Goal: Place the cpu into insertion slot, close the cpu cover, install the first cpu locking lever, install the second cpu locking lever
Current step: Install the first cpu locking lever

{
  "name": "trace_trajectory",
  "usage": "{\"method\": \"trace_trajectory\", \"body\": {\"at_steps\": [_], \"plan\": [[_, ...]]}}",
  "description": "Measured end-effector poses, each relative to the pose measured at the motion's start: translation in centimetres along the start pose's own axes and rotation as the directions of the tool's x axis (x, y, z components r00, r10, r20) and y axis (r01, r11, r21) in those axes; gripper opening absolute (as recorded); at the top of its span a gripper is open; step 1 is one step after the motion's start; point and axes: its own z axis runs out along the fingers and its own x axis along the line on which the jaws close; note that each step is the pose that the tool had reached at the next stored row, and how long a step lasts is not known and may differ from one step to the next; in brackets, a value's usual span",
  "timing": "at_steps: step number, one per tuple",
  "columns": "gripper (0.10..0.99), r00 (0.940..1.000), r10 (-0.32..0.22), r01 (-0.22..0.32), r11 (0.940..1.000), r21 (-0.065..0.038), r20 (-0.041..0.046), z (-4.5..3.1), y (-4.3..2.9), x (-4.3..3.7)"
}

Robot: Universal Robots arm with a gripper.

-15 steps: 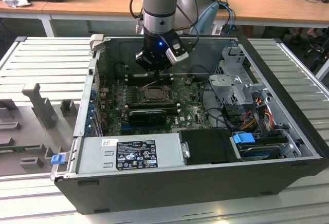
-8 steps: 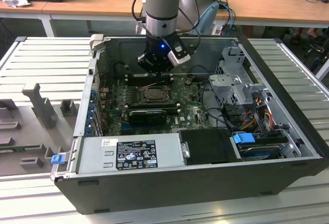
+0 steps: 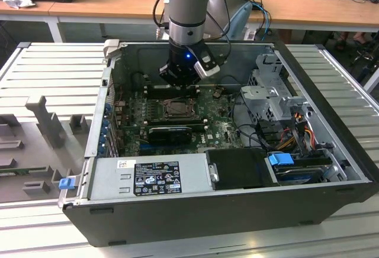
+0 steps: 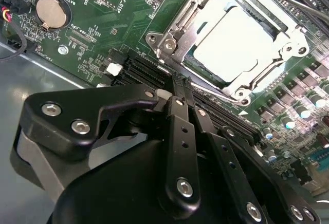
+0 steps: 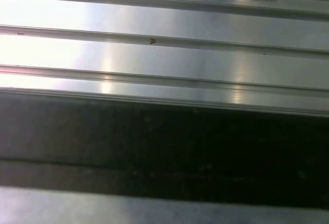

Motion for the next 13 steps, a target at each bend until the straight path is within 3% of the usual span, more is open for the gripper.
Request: {"method": "trace_trajectory", "body": {"at_steps": [3,13], "plan": [[0.106,1.0000,0.000,0.000,1.0000,0.000,0.0000,0.40,-0.04,-0.09],[0.106,1.0000,0.000,0.000,1.0000,0.008,-0.0007,0.74,-0.11,-0.09]]}}
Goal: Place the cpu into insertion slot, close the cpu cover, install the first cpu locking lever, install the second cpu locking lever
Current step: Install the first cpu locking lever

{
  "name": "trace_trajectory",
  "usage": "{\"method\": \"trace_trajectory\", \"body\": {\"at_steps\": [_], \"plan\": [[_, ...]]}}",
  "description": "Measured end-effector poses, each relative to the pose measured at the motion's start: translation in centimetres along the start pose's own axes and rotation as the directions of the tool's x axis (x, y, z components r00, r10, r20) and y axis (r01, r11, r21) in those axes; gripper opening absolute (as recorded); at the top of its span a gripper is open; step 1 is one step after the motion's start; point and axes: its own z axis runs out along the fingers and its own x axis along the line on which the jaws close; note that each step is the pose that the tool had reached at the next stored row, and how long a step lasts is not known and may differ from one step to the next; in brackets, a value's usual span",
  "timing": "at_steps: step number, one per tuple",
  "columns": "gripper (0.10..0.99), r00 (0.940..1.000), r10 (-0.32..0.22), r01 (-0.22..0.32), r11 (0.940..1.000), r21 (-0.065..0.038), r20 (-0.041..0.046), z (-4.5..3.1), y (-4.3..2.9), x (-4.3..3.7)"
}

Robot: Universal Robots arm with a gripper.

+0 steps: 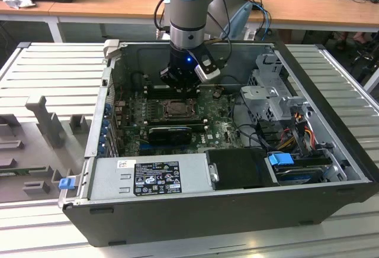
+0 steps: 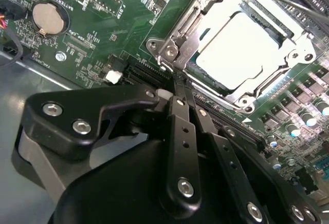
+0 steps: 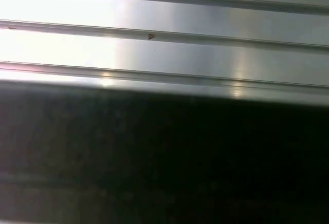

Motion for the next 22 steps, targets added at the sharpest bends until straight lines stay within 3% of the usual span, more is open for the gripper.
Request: {"method": "trace_trajectory", "body": {"at_steps": [6,9,11,22], "plan": [[0.106,1.0000,0.000,0.000,1.0000,-0.007,0.0012,-0.06,0.02,-0.02],[0.106,1.0000,0.000,0.000,1.0000,-0.006,0.0007,-0.85,0.06,-0.03],[0.106,1.0000,0.000,0.000,1.0000,-0.006,0.0007,-0.94,0.07,-0.04],[0.106,1.0000,0.000,0.000,1.0000,-0.005,-0.0001,0.06,-0.04,-0.04]]}}
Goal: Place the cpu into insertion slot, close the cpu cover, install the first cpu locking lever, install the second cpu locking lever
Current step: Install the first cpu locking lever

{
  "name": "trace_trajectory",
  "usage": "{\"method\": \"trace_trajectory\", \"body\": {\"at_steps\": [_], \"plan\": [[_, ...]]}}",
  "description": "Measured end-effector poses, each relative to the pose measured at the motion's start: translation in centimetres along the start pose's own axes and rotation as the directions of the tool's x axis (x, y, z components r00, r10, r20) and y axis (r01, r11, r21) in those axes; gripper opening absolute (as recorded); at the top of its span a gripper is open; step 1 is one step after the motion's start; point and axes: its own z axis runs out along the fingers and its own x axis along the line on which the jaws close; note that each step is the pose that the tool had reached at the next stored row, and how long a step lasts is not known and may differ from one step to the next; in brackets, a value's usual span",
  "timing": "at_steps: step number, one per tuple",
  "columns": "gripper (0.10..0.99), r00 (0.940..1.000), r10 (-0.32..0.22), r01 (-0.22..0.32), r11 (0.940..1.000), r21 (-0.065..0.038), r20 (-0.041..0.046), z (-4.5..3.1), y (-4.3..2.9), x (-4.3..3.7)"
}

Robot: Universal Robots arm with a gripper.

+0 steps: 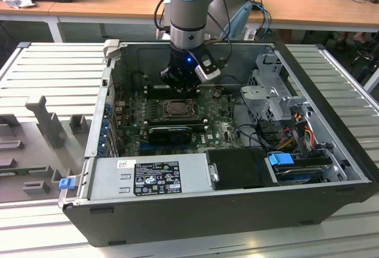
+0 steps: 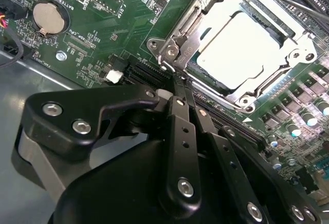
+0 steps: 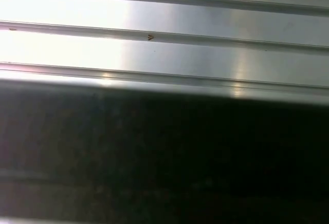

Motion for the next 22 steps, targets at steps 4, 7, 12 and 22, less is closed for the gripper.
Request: {"method": "trace_trajectory", "body": {"at_steps": [4,7,12,22], "plan": [[0.106,1.0000,0.000,0.000,1.0000,-0.001,0.0004,0.21,-0.02,-0.01],[0.106,1.0000,0.000,0.000,1.0000,0.000,-0.0002,0.19,-0.04,0.00],[0.106,1.0000,0.000,0.000,1.0000,-0.002,0.0009,-1.33,0.10,-0.05],[0.106,1.0000,0.000,0.000,1.0000,-0.002,0.0009,-3.33,0.28,0.31]]}}
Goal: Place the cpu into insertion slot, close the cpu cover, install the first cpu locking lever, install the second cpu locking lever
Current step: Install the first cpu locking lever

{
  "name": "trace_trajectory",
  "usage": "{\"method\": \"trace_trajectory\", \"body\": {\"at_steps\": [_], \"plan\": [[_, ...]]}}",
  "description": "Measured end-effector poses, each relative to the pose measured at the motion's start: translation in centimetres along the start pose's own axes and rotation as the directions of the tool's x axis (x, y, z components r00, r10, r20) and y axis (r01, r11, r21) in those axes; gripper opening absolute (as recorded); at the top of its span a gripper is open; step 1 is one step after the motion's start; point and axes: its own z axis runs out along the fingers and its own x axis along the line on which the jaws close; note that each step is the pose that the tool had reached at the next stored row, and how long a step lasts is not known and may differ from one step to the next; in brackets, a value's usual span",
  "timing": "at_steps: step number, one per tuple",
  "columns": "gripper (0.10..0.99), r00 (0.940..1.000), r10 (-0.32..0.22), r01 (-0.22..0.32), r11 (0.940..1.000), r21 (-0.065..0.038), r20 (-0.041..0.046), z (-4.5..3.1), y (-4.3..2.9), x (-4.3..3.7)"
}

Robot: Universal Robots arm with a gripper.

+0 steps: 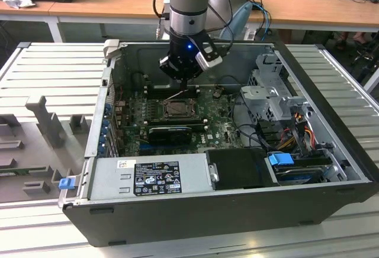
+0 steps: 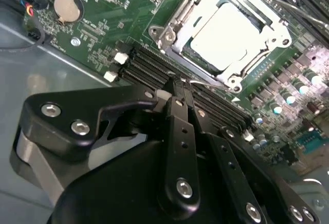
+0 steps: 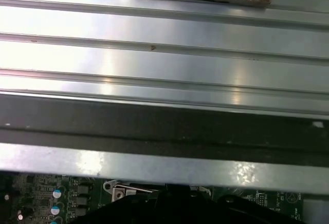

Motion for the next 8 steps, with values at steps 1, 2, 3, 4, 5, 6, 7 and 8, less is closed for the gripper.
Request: {"method": "trace_trajectory", "body": {"at_steps": [1,2,3,4,5,6,7,8], "plan": [[0.106,1.0000,0.000,0.000,1.0000,0.000,-0.0001,-0.01,0.02,0.32],[0.106,1.0000,0.000,0.000,1.0000,0.000,-0.0001,-0.02,0.03,0.49],[0.106,1.0000,0.000,0.000,1.0000,0.000,-0.0001,-0.02,0.04,0.65],[0.106,1.0000,0.000,0.000,1.0000,0.000,-0.0002,-0.02,0.05,0.80],[0.106,1.0000,0.000,0.000,1.0000,0.000,-0.0001,-0.02,0.03,0.86],[0.106,1.0000,0.000,0.000,1.0000,0.000,-0.0002,0.00,0.00,0.86],[0.106,1.0000,0.000,0.000,1.0000,0.000,-0.0003,0.04,-0.04,0.86],[0.106,1.0000,0.000,0.000,1.0000,0.000,-0.0004,0.06,-0.12,0.87]]}}
